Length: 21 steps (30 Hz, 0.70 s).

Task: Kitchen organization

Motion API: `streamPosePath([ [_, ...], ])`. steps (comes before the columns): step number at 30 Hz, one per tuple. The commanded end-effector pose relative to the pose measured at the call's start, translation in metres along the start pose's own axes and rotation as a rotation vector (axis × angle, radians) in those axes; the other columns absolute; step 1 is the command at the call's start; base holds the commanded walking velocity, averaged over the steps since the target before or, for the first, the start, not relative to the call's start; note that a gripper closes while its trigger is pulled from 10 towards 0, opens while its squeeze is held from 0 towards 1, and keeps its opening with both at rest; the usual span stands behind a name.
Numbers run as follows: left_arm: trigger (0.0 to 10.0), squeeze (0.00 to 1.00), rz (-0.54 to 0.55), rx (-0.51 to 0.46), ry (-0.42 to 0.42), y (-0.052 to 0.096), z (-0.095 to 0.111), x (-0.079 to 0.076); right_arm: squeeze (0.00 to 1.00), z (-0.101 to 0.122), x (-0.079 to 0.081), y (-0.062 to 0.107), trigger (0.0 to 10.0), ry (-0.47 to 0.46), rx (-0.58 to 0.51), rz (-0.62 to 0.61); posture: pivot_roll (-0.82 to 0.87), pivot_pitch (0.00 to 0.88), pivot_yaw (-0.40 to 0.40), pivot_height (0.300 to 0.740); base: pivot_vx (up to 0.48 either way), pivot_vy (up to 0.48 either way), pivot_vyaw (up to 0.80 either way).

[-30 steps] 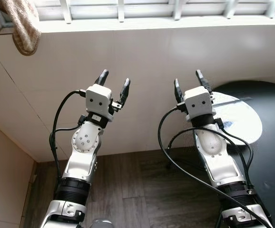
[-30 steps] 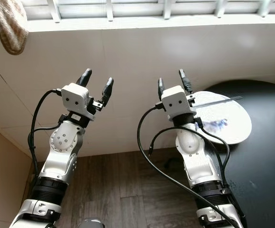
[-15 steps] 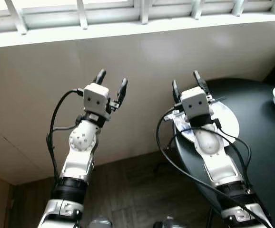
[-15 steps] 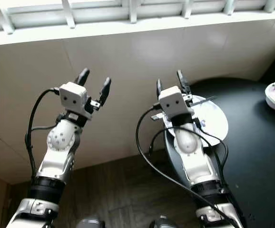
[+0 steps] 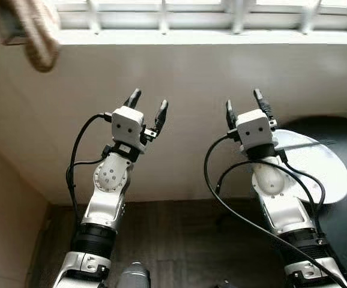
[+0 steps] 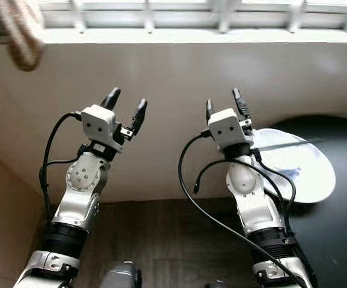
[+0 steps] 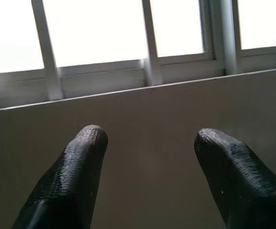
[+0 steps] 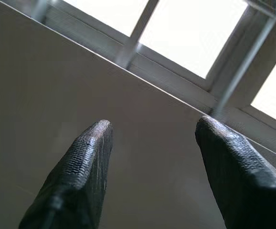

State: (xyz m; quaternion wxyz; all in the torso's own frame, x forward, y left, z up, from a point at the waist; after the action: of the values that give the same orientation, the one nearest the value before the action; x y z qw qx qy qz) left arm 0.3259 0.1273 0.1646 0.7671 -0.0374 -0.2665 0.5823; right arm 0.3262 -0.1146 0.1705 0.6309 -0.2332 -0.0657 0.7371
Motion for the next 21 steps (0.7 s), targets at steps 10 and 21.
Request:
streamPosePath([
  [10,10.0,0.0,-0.036,-0.012,0.007,-0.003,0.004,-0.013,0.0,-0.052,-0.022,0.012,10.0,0.261,0.302,-0.026,0.16,0.0,-0.052,0.74,0.0,0.0,0.0],
  [21,10.0,0.0,-0.044,0.001,-0.004,-0.002,0.002,-0.014,0.0,-0.086,-0.018,0.029,10.0,0.35,0.5,0.062,0.16,0.0,-0.052,0.74,0.0,0.0,0.0],
])
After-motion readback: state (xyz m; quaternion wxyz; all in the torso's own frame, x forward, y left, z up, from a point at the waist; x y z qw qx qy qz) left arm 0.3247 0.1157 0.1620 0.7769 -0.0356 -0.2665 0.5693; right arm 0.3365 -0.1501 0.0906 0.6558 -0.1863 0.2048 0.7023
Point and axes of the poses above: a point about 5 cm out from each wrist's last joint towards the gripper, its own y axis pointing back from the gripper into the wrist, its own z axis along the axis of the wrist's last joint, x = y × z, the point moved 2 cm from there along -y, pointing out of the wrist towards the gripper, and after that the axes turned 11 degrees about -y, right-handed, at the moved point
